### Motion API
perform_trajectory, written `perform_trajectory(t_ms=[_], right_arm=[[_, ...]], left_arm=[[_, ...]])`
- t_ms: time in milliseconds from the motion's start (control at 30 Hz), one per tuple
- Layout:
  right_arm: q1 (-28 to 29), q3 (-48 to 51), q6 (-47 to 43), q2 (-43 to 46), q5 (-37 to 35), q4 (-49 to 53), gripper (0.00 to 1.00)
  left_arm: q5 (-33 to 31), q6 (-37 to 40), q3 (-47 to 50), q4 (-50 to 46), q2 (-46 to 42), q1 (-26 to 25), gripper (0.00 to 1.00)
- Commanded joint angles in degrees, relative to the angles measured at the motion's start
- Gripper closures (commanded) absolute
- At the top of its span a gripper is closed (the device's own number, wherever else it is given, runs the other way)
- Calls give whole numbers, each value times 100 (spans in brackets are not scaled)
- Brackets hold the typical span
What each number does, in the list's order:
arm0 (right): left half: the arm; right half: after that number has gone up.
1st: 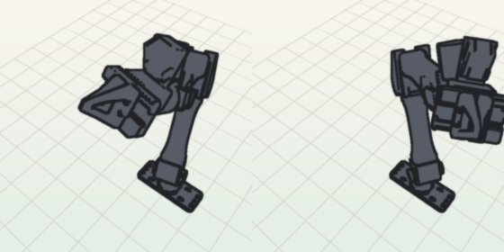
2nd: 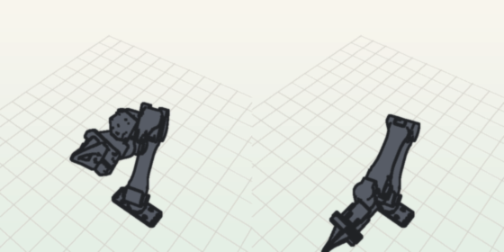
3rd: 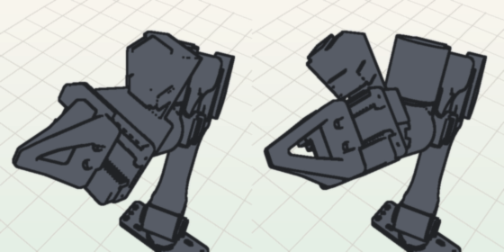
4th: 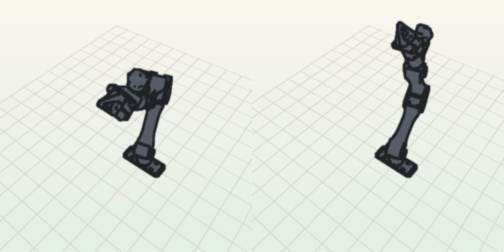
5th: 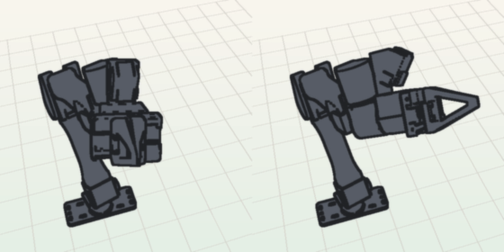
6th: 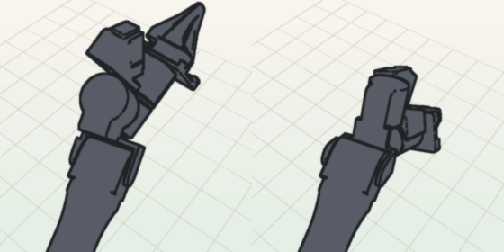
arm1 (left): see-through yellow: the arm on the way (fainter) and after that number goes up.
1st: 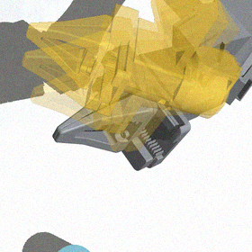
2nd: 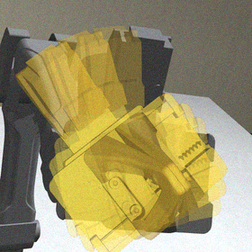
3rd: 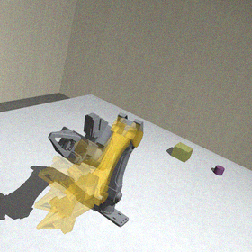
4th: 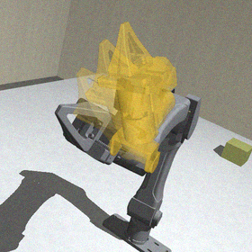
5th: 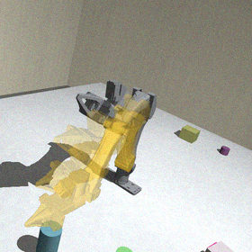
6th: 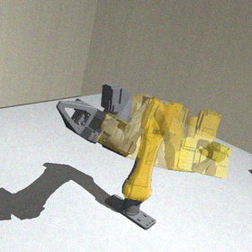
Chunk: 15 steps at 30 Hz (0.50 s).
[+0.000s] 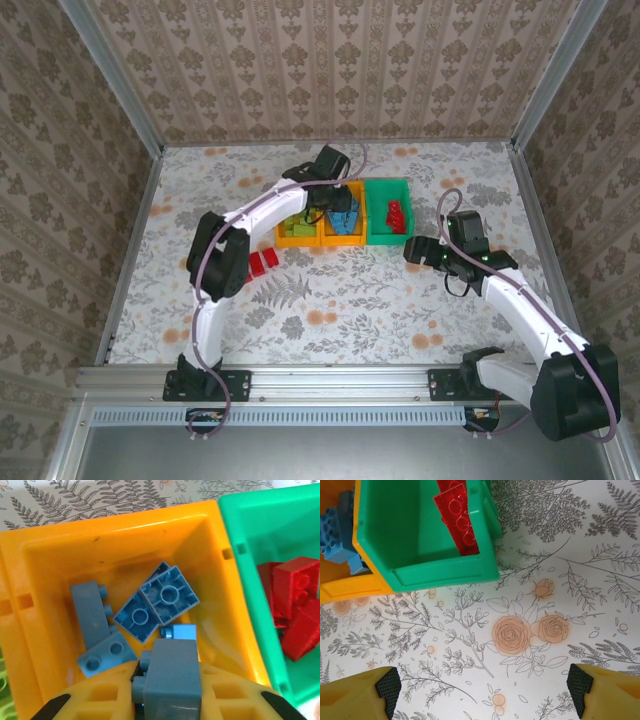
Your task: Sort the legos into containers by color
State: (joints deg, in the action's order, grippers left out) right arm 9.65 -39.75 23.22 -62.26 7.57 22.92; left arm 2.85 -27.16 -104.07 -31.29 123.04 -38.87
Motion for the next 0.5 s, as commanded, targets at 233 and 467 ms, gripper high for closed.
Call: perform_trajectory(t_ms=[233,467], right_arm=[[641,160,111,170,161,-117,13],[1784,40,208,-26,-407,-764,15]], left_arm=[[416,-254,191,824,-361,13,19],[-36,-397,1043,1097,-1505,9,0]])
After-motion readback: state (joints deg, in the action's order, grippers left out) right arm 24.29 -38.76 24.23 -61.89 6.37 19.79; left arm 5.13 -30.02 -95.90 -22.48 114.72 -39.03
